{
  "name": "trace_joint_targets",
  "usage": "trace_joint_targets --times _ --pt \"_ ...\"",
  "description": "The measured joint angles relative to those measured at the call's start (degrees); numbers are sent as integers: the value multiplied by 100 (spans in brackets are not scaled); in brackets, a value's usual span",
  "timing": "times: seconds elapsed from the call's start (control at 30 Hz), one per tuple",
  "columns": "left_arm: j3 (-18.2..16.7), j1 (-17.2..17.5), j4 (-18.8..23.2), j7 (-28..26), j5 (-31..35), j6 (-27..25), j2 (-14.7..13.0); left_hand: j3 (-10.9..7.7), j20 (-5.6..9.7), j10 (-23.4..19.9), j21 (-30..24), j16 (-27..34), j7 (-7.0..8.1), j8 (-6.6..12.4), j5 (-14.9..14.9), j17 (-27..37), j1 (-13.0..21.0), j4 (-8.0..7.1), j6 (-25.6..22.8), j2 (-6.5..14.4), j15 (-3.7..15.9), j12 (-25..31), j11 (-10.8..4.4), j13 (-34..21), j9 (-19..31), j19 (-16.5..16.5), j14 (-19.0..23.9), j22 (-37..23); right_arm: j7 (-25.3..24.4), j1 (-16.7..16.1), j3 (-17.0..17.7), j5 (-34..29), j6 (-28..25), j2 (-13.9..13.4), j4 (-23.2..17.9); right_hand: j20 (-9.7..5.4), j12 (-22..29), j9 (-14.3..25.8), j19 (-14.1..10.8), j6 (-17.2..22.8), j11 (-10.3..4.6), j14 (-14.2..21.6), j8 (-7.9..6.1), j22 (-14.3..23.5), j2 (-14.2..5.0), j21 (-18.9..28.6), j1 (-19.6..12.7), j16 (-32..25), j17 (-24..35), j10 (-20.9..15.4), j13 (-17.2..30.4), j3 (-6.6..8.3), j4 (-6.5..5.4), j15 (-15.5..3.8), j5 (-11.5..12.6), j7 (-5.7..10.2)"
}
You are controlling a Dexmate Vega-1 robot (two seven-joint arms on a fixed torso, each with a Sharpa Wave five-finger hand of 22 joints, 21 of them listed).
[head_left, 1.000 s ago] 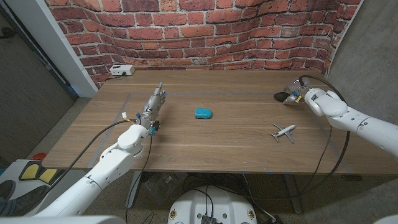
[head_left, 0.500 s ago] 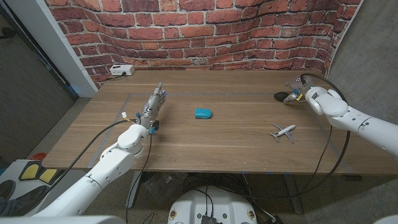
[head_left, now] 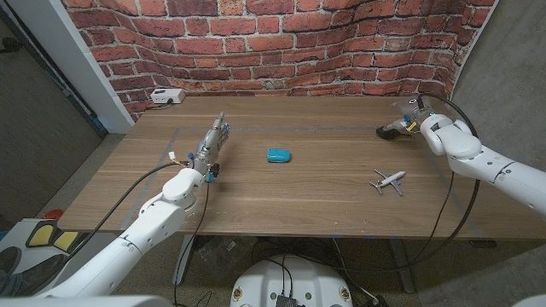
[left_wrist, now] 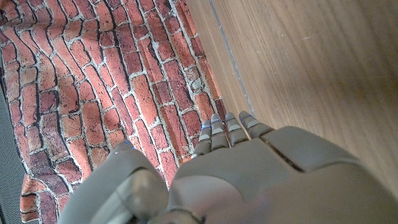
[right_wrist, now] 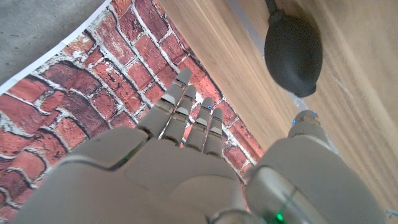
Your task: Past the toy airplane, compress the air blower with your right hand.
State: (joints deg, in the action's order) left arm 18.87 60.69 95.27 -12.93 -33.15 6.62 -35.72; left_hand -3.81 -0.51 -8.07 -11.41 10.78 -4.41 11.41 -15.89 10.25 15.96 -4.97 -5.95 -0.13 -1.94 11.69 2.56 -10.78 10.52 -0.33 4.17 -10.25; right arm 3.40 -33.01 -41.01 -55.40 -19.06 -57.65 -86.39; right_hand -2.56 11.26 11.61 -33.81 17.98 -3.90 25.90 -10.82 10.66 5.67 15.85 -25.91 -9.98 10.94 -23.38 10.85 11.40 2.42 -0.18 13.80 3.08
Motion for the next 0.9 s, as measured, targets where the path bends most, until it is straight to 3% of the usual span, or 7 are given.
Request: trace_joint_targets --times 0.43,0.53,0.67,0.9 --pt "10 -40 -80 117 -79 9 -17 0 0 0 0 0 0 0 -2 0 45 0 0 -62 0 0 0 0 0 0 0 0 -1028 -493 673 1065 -394 203 -251 1 41 -1 61 -11 22 -83 0 15 -81 -61 232 0 14 -23 0 -72 -134 -82 0 -12" --pt "9 -54 -91 137 -90 10 -36 0 0 0 0 0 0 0 -2 0 45 0 0 -61 0 0 0 0 0 0 0 0 -1318 -609 833 1411 -407 284 -289 -20 70 -1 82 41 62 -83 -65 9 -144 -83 295 -24 9 -63 0 -40 -167 -82 0 33" --pt "9 -82 -120 186 -119 9 -49 0 0 0 0 0 0 0 -2 0 44 0 0 -60 0 0 0 0 0 0 0 0 -1688 -728 1035 1879 -333 426 -306 -20 150 -1 81 307 91 -49 -150 -1 -189 -105 338 -41 -2 -240 22 -24 -182 -116 0 95" --pt "23 -146 -188 264 -141 -5 -49 -1 0 0 0 0 0 0 -2 0 4 0 0 -20 0 0 0 0 0 0 0 0 -2217 -850 1256 2607 -7 697 -193 -60 195 -1 145 340 130 -109 -150 0 -326 -150 250 -41 -29 -362 23 23 -163 -175 -1 7"
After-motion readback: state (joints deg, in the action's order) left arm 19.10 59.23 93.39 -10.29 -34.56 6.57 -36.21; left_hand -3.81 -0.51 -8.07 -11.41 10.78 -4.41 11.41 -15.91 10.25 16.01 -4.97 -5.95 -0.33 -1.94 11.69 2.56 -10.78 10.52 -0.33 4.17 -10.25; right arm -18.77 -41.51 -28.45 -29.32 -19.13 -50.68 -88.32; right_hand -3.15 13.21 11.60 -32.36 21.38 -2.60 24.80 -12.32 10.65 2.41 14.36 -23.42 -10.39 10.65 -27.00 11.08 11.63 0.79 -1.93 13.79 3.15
